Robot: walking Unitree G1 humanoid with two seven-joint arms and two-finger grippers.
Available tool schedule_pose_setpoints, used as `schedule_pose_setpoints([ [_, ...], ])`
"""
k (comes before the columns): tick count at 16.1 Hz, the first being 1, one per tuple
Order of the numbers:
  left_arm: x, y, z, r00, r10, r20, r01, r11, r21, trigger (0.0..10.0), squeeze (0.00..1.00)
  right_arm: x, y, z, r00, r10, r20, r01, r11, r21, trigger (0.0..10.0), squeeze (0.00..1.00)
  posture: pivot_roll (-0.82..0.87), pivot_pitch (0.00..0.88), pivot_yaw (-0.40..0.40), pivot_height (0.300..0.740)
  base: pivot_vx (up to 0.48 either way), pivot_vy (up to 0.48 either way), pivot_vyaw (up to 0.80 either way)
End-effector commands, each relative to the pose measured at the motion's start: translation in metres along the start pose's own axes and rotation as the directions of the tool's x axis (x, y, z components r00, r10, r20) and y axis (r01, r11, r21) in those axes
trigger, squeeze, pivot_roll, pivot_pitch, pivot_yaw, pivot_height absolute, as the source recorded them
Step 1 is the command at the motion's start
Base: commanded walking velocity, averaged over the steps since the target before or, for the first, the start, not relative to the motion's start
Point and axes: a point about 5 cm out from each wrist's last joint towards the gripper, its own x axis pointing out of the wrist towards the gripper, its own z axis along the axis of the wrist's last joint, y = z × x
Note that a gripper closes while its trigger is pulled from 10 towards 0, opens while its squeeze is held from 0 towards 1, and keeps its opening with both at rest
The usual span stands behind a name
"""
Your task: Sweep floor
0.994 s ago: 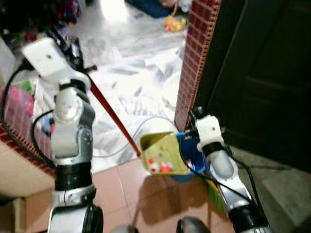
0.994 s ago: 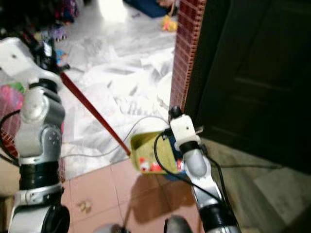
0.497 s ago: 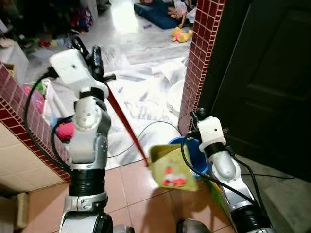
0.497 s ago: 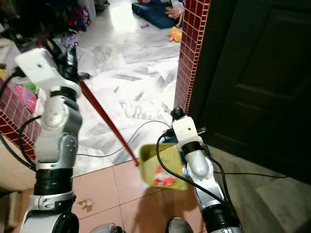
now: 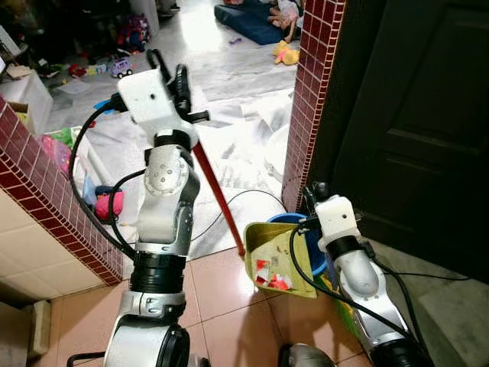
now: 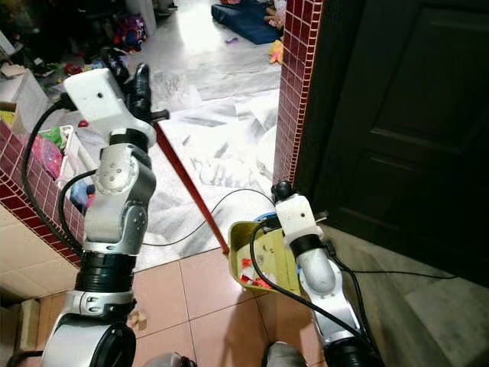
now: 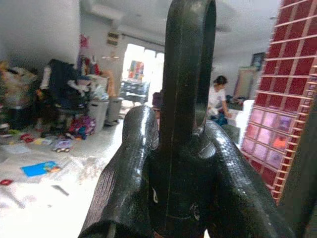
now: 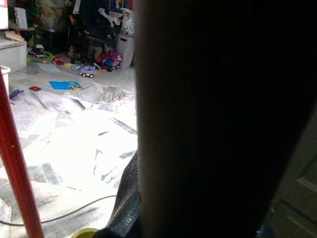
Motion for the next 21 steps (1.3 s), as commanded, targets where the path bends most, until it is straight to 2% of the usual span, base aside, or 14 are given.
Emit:
schedule_pose_setpoints([
  [1,0.005,0.0,0.015,0.997,-0.001,0.078,0.002,1.0,-0.012,10.0,0.0,0.002,0.002,0.005,1.0,0.012,0.011,-0.012,1.0,-0.004,10.0,0.0,-0.08,0.0,0.08,0.74,0.307,-0.296,0.0],
  [7,0.004,0.005,0.015,0.996,0.021,0.081,-0.02,1.0,-0.01,10.0,0.0,0.002,0.003,0.006,0.999,0.032,0.013,-0.032,0.999,-0.006,10.0,0.0,-0.08,0.0,0.071,0.74,0.339,-0.232,0.0],
  [11,0.005,0.008,0.016,0.994,0.053,0.095,-0.055,0.998,0.012,10.0,0.0,-0.001,0.002,0.004,0.999,0.038,0.003,-0.038,0.999,-0.01,10.0,0.0,-0.08,0.0,0.067,0.74,0.0,0.0,0.0],
  [12,0.006,0.016,0.018,0.989,0.094,0.115,-0.099,0.994,0.041,10.0,0.0,-0.002,0.003,0.004,0.999,0.043,0.0,-0.043,0.999,-0.01,10.0,0.0,-0.08,0.0,0.064,0.74,0.0,0.0,0.0],
  [17,0.014,0.028,0.03,0.966,0.163,0.201,-0.19,0.974,0.122,10.0,0.0,-0.001,0.001,0.004,0.999,0.049,0.001,-0.049,0.999,-0.016,10.0,0.0,-0.09,0.0,0.055,0.74,0.0,0.0,0.0],
  [19,0.018,0.03,0.036,0.954,0.176,0.243,-0.215,0.966,0.143,10.0,0.0,0.0,0.001,0.004,0.999,0.05,0.0,-0.05,0.999,-0.018,10.0,0.0,-0.09,0.0,0.053,0.74,0.0,0.0,0.0],
  [21,0.023,0.023,0.041,0.944,0.162,0.288,-0.215,0.963,0.163,10.0,0.0,-0.001,0.001,0.004,0.999,0.051,-0.001,-0.051,0.999,-0.018,10.0,0.0,-0.09,0.0,0.054,0.74,0.0,0.0,0.0],
])
